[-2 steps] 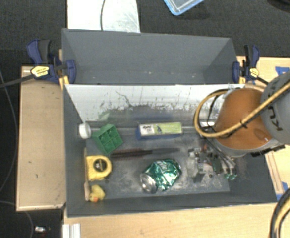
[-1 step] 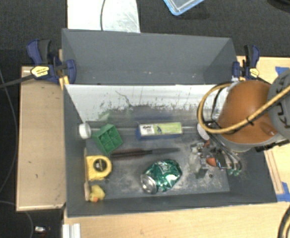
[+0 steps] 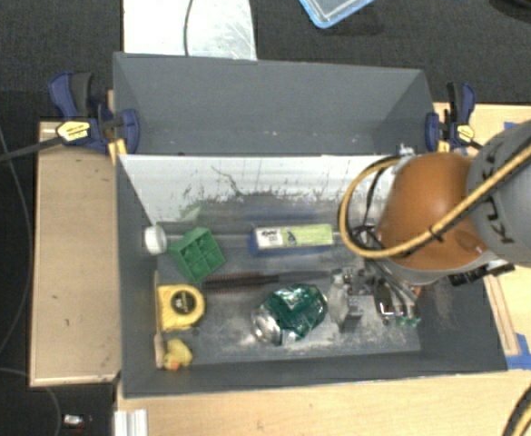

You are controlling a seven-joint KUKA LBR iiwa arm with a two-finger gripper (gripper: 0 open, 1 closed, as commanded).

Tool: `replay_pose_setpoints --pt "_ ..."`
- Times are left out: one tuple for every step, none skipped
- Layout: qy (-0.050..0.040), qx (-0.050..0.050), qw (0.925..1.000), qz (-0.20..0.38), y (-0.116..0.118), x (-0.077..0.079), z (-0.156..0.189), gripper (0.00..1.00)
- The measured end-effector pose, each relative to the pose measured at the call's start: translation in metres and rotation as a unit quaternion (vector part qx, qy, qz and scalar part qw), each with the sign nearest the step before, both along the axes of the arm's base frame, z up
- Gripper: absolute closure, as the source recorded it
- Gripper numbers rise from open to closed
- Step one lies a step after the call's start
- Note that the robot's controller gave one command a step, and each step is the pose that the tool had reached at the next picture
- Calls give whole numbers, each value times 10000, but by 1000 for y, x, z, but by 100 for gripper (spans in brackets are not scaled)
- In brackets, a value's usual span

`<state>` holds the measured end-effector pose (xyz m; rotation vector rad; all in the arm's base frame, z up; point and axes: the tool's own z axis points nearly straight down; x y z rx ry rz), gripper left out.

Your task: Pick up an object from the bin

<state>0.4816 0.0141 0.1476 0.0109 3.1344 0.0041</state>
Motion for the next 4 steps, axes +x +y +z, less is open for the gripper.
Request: replay_pose_setpoints --pt "-23 -8 9999 -142 40 14 -13 100" --pt "-14 9 9998 -175 61 10 -12 100" --pt "-44 4 9996 -287 83 -1 -51 100" --pt "-64 15 9966 -819 88 2 -56 0"
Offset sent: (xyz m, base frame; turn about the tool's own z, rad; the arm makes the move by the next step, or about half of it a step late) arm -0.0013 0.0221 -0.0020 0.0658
